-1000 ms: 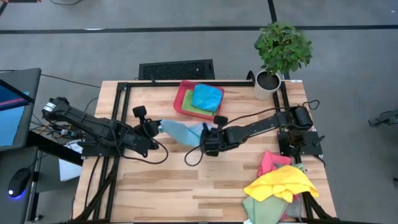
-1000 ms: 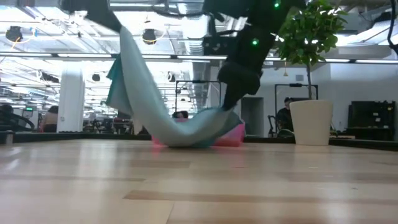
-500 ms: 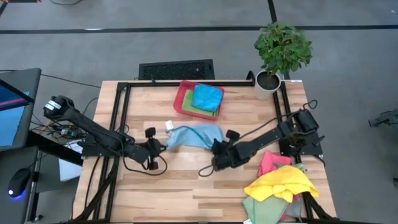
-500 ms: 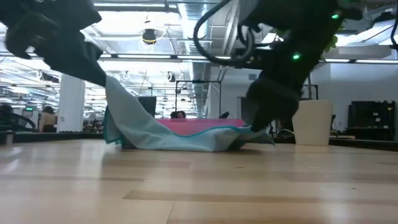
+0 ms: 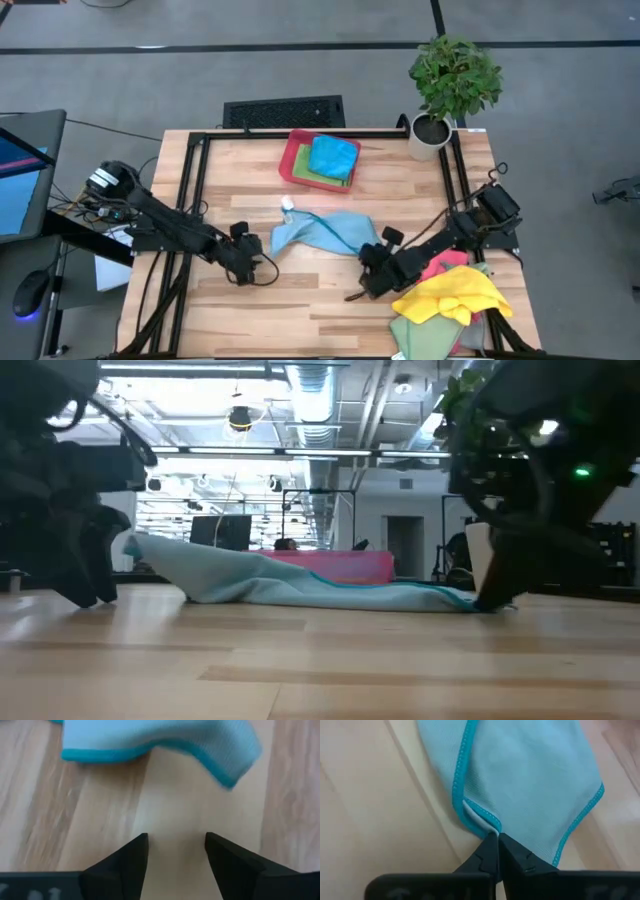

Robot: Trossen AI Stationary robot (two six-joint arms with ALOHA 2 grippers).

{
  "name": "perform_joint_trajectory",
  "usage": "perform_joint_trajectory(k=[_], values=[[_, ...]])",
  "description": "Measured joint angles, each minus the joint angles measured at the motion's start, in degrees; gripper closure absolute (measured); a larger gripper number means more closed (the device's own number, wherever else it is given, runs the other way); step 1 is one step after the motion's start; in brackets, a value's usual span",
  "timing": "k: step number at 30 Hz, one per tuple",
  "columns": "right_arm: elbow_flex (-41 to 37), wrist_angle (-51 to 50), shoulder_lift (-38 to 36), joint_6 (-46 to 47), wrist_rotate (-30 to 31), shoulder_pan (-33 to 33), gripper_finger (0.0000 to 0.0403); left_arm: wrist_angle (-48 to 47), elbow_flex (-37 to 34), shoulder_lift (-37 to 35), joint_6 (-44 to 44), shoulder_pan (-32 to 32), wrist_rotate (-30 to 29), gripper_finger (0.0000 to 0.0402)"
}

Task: Fold microfiber towels
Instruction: Fold the light blue microfiber cloth

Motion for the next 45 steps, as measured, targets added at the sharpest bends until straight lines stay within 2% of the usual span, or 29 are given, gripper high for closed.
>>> perform_joint_trajectory(k=[3,5,11,14,16,19,25,30,34,38,45], values=[[-1.0,-0.1,-0.1,2.3,0.6,2.5,0.0365,3.3,0.6,2.6,-2.7,-0.9,-2.3,0.0208],[-1.0,-0.3,-0.2,3.2,0.5,4.3,0.036,3.6,1.2,1.8,-4.1,-1.9,-3.6,0.0208],[-1.2,-4.5,-3.2,7.0,-2.6,8.9,0.0321,2.7,3.5,-10.0,-1.2,-2.2,-13.9,0.0207],[-1.1,-7.1,-5.1,9.8,-2.3,10.5,0.0294,0.4,3.5,-16.9,1.3,1.2,-16.7,0.0207],[-1.1,-8.4,-6.0,11.5,-2.2,11.6,0.0274,0.4,3.5,-20.2,4.2,5.3,-16.7,0.0207],[-1.1,-8.8,-7.0,13.9,-1.9,12.2,0.0248,2.8,3.5,-21.8,11.7,13.3,-10.5,0.0204],[-1.1,-9.1,-7.0,15.1,-1.0,11.3,0.0217,17.7,3.5,-12.8,31.5,24.9,6.8,0.0181],[-1.1,-8.8,-6.8,15.2,-1.3,10.7,0.0211,27.5,3.6,-1.7,36.5,32.3,15.8,0.0169],[-1.1,-8.8,-6.8,15.2,-1.5,10.8,0.0213,31.4,3.5,6.5,38.1,36.3,19.2,0.0168],[-1.1,-8.8,-6.8,15.2,-1.4,10.5,0.0216,37.8,3.5,12.8,41.2,37.5,21.5,0.0168],[-1.1,-8.7,-6.8,15.1,-1.6,9.5,0.0219,39.7,7.2,22.6,43.6,37.5,21.1,0.0168]])
